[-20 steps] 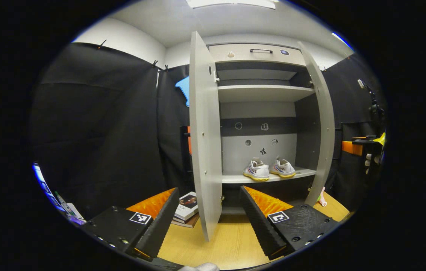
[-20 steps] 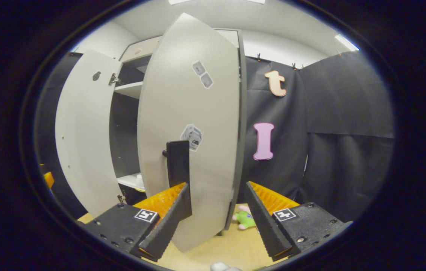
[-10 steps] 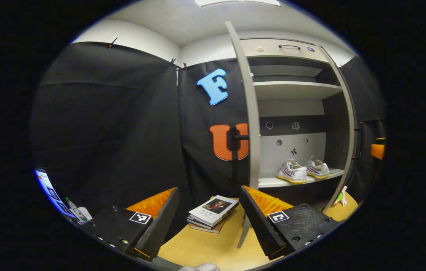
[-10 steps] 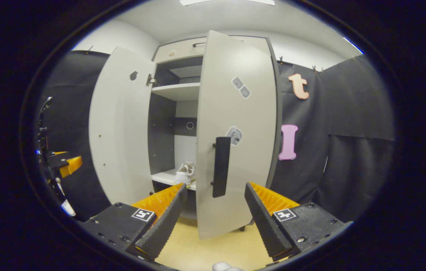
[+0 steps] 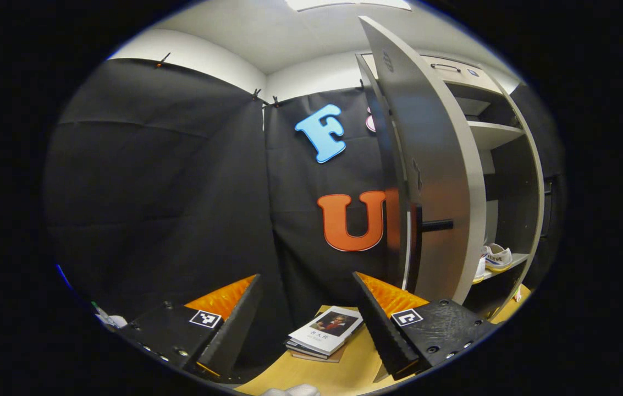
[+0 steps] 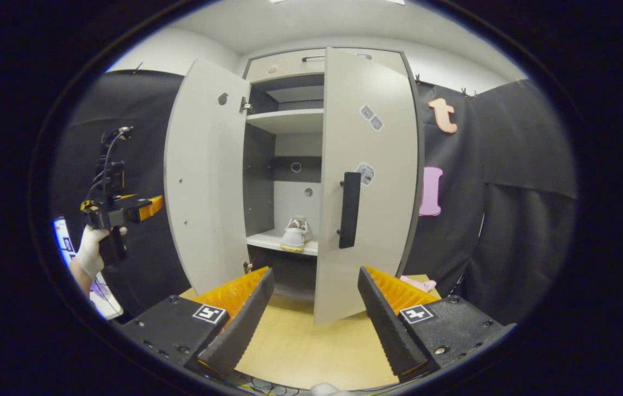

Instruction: Grab one shoe with the right hand and put it into the shoe cabinet, grab the other shoe with the left hand and put it into the shoe cabinet; then close the right door with the right hand and the left door with the left hand.

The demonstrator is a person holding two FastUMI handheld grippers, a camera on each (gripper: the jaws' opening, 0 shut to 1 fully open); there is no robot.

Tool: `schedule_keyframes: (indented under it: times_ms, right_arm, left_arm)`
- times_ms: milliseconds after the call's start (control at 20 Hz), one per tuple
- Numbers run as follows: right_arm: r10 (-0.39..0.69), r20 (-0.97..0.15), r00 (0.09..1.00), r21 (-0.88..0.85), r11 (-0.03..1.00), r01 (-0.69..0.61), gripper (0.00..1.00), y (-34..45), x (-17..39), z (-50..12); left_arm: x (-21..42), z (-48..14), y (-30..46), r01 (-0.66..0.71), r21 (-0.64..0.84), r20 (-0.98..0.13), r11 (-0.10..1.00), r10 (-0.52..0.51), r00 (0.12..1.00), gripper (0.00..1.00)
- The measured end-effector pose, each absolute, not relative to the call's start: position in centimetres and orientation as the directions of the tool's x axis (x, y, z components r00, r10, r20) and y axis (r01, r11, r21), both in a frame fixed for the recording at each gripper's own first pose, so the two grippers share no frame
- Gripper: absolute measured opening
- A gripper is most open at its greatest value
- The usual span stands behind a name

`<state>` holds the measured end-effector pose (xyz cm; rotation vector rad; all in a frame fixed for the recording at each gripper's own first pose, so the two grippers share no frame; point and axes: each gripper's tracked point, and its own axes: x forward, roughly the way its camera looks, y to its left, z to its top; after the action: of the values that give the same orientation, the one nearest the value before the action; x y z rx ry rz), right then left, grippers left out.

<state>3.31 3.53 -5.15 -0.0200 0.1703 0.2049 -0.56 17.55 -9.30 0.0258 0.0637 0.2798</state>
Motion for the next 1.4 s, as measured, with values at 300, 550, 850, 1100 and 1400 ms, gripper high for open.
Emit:
schedule_keyframes:
  times_ms: [300,550,850,1100,1400]
  right_arm:
    - [0.189,-0.181,0.965,0.007,0.982,-0.191,1.00,4.0,1.8,-5.7]
    - [0.187,-0.190,0.964,-0.001,0.982,-0.191,1.00,3.9,1.8,-5.7]
    - [0.210,-0.168,0.963,-0.007,0.977,-0.214,0.99,4.3,2.2,-4.8]
    - [0.195,-0.166,0.967,-0.008,0.980,-0.199,1.00,2.9,1.9,-4.9]
    - [0.168,-0.173,0.971,0.008,0.986,-0.169,1.00,0.8,1.8,-5.3]
  left_arm:
    - [0.9,-9.1,15.8,-0.187,0.002,-0.051,0.982,0.187,0.981,0.93]
    - [1.1,-9.0,14.8,-0.150,-0.006,-0.045,0.989,0.149,0.988,0.89]
    - [0.7,-8.8,12.4,-0.137,-0.001,-0.045,0.991,0.137,0.990,0.89]
    - [0.7,-8.7,10.2,-0.114,-0.007,-0.043,0.993,0.113,0.993,0.88]
    - [1.0,-8.4,6.2,-0.060,-0.007,-0.036,0.998,0.059,0.998,0.88]
